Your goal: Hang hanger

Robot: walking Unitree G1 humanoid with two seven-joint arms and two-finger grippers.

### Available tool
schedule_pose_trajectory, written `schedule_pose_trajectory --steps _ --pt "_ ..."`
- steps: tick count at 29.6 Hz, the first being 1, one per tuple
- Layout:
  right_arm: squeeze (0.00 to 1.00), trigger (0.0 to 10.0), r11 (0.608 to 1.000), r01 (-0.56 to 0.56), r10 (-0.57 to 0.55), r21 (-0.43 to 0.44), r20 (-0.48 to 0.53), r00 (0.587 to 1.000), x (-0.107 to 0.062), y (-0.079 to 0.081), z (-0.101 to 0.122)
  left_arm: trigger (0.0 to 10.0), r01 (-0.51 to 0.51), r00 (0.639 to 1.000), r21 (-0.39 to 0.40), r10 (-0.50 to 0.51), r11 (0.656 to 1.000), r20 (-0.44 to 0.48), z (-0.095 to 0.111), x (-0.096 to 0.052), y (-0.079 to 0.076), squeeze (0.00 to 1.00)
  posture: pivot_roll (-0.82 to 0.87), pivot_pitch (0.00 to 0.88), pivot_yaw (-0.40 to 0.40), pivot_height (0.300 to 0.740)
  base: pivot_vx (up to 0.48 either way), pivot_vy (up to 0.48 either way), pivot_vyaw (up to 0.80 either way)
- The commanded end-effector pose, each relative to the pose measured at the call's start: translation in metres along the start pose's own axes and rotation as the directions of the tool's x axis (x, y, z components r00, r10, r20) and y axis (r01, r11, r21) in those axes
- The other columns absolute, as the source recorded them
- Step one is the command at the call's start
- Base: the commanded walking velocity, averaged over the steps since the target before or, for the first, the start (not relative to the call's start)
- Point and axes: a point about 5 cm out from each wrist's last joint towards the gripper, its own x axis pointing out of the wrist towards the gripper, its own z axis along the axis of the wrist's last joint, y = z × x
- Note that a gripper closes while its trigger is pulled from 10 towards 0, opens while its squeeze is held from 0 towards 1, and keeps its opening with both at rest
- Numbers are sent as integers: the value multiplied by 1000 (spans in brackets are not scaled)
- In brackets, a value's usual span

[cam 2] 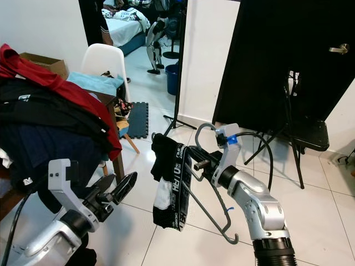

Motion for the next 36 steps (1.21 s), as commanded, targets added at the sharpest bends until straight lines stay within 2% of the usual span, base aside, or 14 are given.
schedule_pose_trajectory --steps 1,20,36 --pt "0 10000 1000 -10 10 5 4 1000 0 3 1 10000 11 1000 -8 -11 1000 -24 -2 0 1 0 22 0 -73 740 0 0 0" --pt "0 10000 1000 -22 22 4 6 1000 1 2 3 10000 32 999 -25 -32 999 -10 0 2 -2 0 16 0 -74 740 0 0 0" --pt "0 10000 999 -32 31 15 22 999 4 4 5 10000 17 1000 -19 -18 1000 -2 2 1 2 0 8 0 -77 740 0 0 0"
